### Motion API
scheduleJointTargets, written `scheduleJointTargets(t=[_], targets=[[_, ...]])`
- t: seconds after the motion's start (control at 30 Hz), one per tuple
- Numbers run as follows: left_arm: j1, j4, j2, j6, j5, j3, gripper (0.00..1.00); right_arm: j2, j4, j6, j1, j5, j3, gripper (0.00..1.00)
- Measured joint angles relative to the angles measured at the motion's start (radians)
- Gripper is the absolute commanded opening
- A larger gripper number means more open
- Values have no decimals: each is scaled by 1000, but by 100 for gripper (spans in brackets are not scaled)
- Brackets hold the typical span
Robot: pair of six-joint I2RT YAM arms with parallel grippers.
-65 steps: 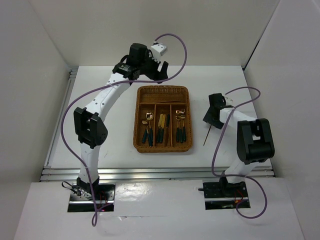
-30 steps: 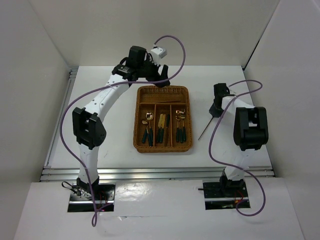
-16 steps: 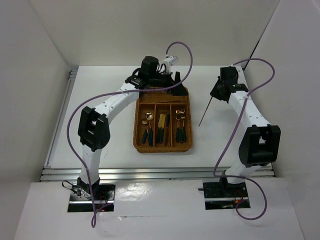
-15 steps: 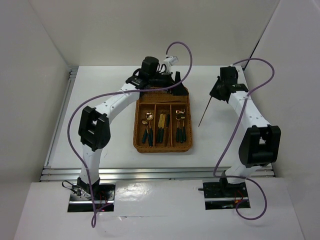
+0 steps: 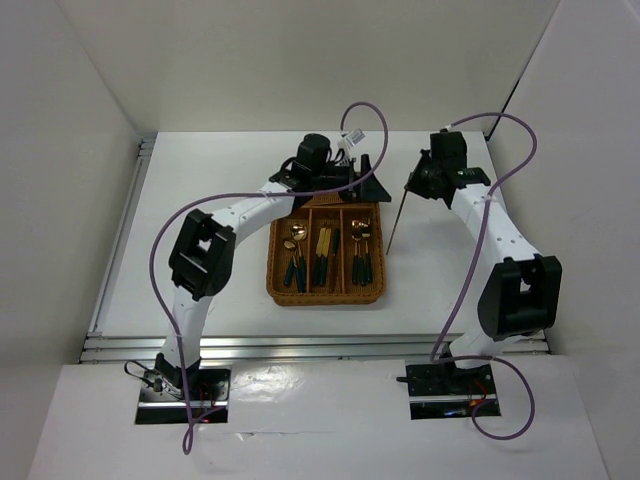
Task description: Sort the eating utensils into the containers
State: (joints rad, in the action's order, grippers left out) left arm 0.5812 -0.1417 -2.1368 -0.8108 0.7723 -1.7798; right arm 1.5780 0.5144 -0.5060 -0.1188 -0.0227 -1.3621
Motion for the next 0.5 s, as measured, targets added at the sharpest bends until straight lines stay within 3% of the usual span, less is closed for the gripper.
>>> scheduleJointTargets(t=[0.33,0.5], targets=[[39,-54,-32,-96,-48,42,78,-27,-37,-9,-24,47,0,3],[47,-92,-38,-149,-83,60,65,-27,-45,-21,-43,61,0,3]])
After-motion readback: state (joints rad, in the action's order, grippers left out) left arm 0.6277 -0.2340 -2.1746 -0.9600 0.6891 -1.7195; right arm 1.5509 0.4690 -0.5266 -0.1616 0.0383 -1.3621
